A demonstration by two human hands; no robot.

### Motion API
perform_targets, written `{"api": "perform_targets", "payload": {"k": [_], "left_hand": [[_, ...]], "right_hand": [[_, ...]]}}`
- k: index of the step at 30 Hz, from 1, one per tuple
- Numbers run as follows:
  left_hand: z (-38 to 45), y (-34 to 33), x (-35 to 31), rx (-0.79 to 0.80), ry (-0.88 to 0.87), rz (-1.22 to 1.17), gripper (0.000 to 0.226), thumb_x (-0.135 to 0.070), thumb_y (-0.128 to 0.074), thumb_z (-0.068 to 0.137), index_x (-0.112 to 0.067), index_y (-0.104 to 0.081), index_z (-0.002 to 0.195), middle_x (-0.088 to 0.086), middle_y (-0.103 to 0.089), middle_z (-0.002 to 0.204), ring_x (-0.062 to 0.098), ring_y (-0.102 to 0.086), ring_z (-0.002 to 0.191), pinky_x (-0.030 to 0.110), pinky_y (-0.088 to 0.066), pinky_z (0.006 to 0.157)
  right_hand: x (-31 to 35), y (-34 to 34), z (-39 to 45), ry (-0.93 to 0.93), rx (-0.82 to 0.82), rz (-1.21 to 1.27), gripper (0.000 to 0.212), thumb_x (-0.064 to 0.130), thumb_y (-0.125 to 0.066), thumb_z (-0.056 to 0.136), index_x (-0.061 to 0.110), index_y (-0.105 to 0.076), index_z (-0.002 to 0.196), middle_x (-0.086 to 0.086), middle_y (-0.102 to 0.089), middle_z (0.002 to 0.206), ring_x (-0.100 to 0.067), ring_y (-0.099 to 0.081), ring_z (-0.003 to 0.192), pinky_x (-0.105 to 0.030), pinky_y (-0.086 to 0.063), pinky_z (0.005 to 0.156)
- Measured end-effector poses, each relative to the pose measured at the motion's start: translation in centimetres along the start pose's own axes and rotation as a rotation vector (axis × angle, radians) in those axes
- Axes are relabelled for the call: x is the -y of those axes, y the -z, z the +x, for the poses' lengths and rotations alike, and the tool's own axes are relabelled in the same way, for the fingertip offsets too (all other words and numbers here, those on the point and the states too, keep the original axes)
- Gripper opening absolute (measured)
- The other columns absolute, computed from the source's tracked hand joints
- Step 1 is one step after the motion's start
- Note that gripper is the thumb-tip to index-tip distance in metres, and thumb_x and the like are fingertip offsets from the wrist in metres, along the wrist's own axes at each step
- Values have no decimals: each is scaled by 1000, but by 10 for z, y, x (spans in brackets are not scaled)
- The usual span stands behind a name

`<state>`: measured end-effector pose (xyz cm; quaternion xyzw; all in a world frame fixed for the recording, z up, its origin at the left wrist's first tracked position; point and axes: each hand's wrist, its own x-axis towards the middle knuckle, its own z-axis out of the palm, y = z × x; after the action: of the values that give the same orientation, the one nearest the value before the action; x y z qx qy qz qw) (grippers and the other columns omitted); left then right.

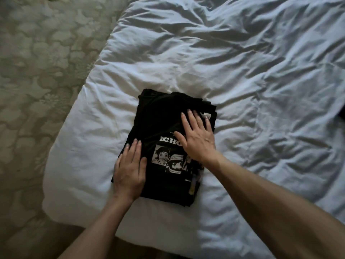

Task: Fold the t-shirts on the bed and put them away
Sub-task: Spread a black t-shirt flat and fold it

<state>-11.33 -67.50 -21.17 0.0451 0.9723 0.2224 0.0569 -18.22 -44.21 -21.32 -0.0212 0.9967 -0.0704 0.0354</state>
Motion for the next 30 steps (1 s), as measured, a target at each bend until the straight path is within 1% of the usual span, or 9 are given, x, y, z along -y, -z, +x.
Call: {"api": "perform_targets", "payload": {"k": [4,7,9,13,17,22,25,28,30], "left_hand": [[3,8,-5,-198,134,-137,46,-36,-39,97,-8,-62,126,10,-62,125,30,-54,116,45,-43,93],[-2,12,-5,-198,279,-210,33,-34,-54,96,-7,-63,113,9,-65,103,29,-60,94,39,-44,77],[-2,13,-3,-159,286,-271,21,-22,-62,96,-5,-64,108,8,-66,96,28,-62,87,32,-41,72],[10,24,1,-197,316,-382,11,-10,-55,98,-4,-63,92,6,-63,75,27,-59,73,33,-39,66],[14,28,-3,-233,426,-404,18,-14,-49,102,-3,-60,94,1,-57,78,25,-54,76,27,-30,65],[1,34,-14,-133,530,-505,29,-37,-61,95,-12,-56,109,0,-61,94,18,-57,88,27,-37,75],[-11,31,-11,-97,370,-422,25,-24,-66,93,-10,-58,113,-2,-65,91,18,-61,86,23,-41,70],[-11,28,0,-117,364,-484,18,-11,-57,98,-6,-65,113,-3,-67,88,18,-64,86,7,-41,65],[-10,27,5,-118,380,-513,24,-8,-51,100,-6,-66,118,-4,-68,94,16,-64,91,4,-40,68]], "right_hand": [[12,2,-21,-76,-49,42,68,56,-28,97,16,-35,152,-14,-30,158,-32,-25,147,-48,-23,118],[21,3,-48,-95,-119,106,69,55,-37,97,11,-37,150,-21,-28,157,-37,-23,146,-48,-23,118],[26,-1,-68,-53,-125,127,70,56,-39,96,12,-38,150,-22,-28,156,-38,-24,146,-47,-24,118],[26,-13,-88,-162,-45,120,75,63,-35,94,14,-36,151,-21,-27,156,-38,-25,144,-50,-29,115],[36,-9,-91,-262,-53,134,77,61,-32,94,8,-37,149,-21,-32,154,-38,-30,141,-51,-33,112],[56,-4,-111,-266,-117,202,81,66,-30,94,6,-39,147,-21,-34,152,-36,-35,139,-48,-35,110],[64,-8,-124,-251,-125,181,77,63,-32,96,6,-40,147,-22,-33,153,-36,-35,140,-46,-33,112],[62,-15,-128,-274,-102,160,78,63,-34,95,6,-41,146,-22,-34,152,-36,-37,138,-48,-34,110],[60,-17,-126,-296,-86,134,79,64,-35,93,6,-42,146,-22,-35,152,-35,-39,137,-50,-36,109]]}}
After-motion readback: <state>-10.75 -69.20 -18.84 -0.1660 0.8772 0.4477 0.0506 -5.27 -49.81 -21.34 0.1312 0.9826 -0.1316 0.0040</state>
